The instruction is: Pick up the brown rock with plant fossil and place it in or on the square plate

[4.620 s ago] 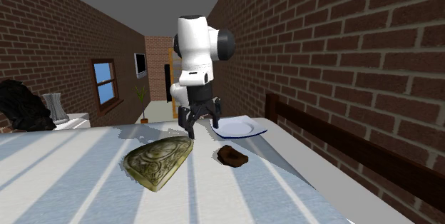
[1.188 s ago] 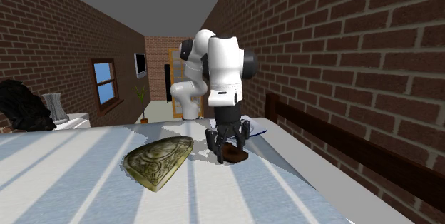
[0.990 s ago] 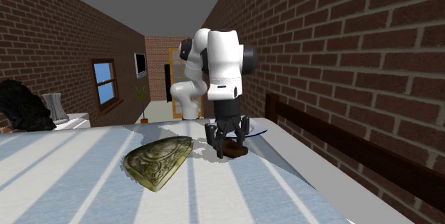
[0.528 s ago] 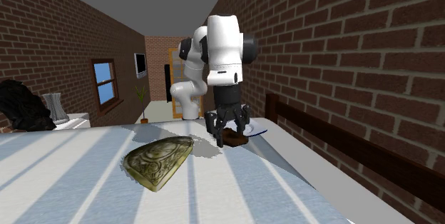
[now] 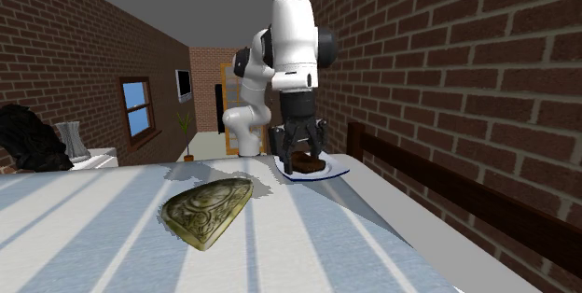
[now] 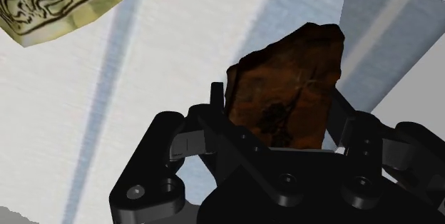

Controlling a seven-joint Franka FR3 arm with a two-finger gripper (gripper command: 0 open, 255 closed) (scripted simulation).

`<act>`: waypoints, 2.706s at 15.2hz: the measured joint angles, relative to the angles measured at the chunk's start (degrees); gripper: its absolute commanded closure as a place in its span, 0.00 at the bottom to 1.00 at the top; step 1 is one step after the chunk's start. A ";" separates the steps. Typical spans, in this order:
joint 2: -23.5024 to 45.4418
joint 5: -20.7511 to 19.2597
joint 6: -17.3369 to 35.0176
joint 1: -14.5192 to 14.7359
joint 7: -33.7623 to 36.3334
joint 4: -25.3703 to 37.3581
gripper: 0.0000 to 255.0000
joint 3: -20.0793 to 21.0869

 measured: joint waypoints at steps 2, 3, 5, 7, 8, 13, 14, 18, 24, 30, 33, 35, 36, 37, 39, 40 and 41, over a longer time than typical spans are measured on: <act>-4.26 -1.31 2.40 2.13 0.96 -6.47 1.00 -0.27; -6.51 -2.11 3.56 3.36 1.78 -9.72 1.00 -0.31; -11.15 -3.81 6.12 5.60 3.40 -16.54 1.00 -0.33; -16.24 -5.85 8.16 7.85 5.63 -23.24 1.00 -0.12; -18.14 -6.68 8.62 8.70 6.75 -25.40 1.00 0.08; -28.71 -11.17 12.24 12.42 13.18 -38.71 1.00 2.02; -30.77 -12.00 12.45 12.99 14.64 -40.83 1.00 2.61; -35.60 -13.82 14.31 14.01 17.99 -47.27 1.00 4.15; -34.97 -13.68 18.66 14.09 18.11 -51.02 1.00 4.18; -33.74 -13.29 22.90 14.09 17.81 -54.09 1.00 4.06; -33.65 -13.26 23.12 14.08 17.76 -54.19 1.00 4.04; -33.64 -13.25 23.15 14.08 17.76 -54.21 1.00 4.04; -33.64 -13.25 23.15 14.08 17.76 -54.21 0.00 4.04; -33.64 -13.25 23.15 14.08 17.76 -54.21 0.00 4.04; -33.65 -13.25 23.16 14.08 17.76 -54.21 0.00 4.04; -33.65 -13.25 23.16 14.08 17.76 -54.21 0.00 4.04; -33.65 -13.25 23.16 14.08 17.76 -54.21 0.00 4.04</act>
